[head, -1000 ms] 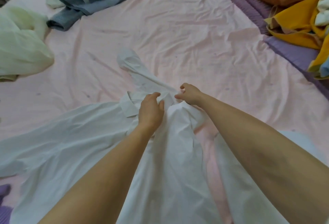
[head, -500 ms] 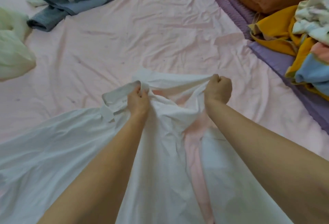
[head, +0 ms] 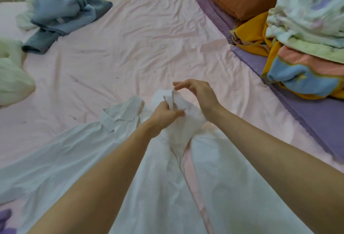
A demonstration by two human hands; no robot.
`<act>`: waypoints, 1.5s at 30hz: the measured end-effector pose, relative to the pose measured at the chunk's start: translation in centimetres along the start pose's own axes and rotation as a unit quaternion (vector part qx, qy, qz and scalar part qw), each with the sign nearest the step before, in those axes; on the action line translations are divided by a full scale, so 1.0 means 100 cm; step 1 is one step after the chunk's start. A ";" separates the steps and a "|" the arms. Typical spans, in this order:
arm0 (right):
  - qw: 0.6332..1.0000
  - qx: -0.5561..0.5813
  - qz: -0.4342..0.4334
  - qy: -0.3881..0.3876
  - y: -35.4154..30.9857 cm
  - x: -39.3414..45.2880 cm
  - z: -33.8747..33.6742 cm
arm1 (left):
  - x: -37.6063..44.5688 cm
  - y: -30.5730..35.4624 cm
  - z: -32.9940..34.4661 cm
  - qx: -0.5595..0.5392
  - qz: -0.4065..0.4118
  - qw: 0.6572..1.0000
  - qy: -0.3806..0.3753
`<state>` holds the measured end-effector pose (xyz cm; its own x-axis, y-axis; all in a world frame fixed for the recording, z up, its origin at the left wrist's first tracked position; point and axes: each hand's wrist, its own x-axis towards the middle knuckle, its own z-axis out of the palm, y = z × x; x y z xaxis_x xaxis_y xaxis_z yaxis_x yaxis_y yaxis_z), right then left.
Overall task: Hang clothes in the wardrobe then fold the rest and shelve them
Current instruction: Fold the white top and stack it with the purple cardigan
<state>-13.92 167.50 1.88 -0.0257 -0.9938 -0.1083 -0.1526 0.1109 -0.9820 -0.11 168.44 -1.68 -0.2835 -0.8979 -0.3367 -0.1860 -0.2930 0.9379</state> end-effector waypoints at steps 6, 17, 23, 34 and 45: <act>0.966 -0.058 0.243 0.071 0.023 0.013 -0.003 | -0.008 0.011 -0.027 -0.236 -0.031 0.970 -0.049; 0.907 0.291 0.297 0.066 0.048 -0.007 0.026 | -0.017 -0.019 -0.048 -0.143 -0.091 0.985 -0.042; 0.979 0.110 0.017 0.171 0.010 -0.068 0.000 | -0.048 0.011 -0.026 0.139 0.031 0.967 0.210; 0.984 -0.039 -0.054 0.163 -0.045 -0.197 -0.016 | -0.117 0.083 0.030 0.056 0.040 0.993 -0.094; 0.971 -0.066 -0.068 0.221 -0.078 -0.215 -0.098 | -0.153 0.113 0.079 -0.003 0.021 0.989 -0.145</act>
<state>-21.89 188.09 13.42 -0.4125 -0.9021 0.1264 -0.3082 0.0076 -0.9513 -5.34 181.49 13.43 -0.5489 -0.7775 -0.3069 -0.1638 -0.2600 0.9516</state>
